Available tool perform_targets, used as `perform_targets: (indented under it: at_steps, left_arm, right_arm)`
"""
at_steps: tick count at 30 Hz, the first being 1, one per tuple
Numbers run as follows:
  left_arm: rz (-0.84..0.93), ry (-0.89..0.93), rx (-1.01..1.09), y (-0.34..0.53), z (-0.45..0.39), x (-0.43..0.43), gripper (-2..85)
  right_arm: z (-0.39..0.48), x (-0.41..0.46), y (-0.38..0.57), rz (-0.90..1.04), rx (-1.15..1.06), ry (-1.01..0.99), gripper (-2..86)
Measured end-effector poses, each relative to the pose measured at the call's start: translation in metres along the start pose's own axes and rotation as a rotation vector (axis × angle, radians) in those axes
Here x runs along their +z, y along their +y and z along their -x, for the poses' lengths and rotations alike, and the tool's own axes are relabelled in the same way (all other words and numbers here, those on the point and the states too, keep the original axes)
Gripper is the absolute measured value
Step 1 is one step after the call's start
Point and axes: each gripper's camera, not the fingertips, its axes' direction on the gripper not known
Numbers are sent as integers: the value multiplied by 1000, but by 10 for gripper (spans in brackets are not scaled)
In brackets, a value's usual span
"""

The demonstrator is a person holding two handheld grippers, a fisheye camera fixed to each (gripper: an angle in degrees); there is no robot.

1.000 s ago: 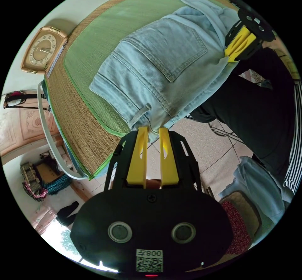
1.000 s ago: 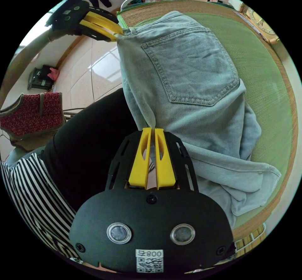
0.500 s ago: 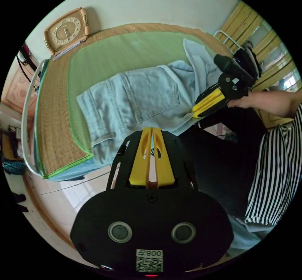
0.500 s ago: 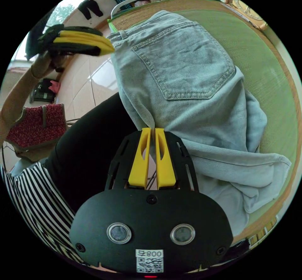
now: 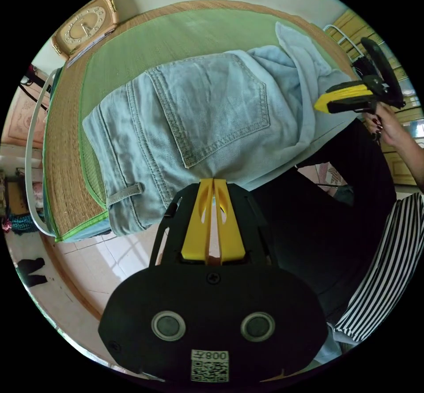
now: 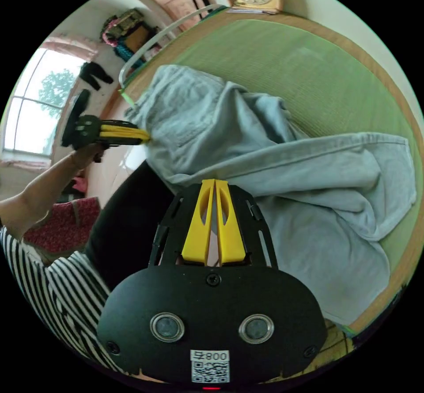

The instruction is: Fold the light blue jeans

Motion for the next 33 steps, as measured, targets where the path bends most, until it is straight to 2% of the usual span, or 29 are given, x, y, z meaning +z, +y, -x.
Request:
perform_targets:
  at_steps: [3,7,14,16,20,26,33]
  left_arm:
    - [-139,49,25,-10,-20,-16,4]
    - [-205,197,104,-45,-56,-10,11]
    - [-89,346,142,-134,-95,42,73]
    - [-70,327,137,-147,-100,51,80]
    - [-21,316,140,-167,-113,67,79]
    - [-5,342,141,-189,-130,82,76]
    - [8,324,191,-214,-160,88,56]
  right_arm:
    - [-13,10,2,25,12,-9,3]
    - [-29,-9,5,27,24,-30,5]
    - [-141,-82,-7,-121,279,49,48]
    - [-173,-90,-17,-117,350,70,69]
    - [-226,-95,-43,-68,459,92,105]
    - [-276,-91,-66,7,557,146,110]
    - [-295,-91,-72,78,598,232,95]
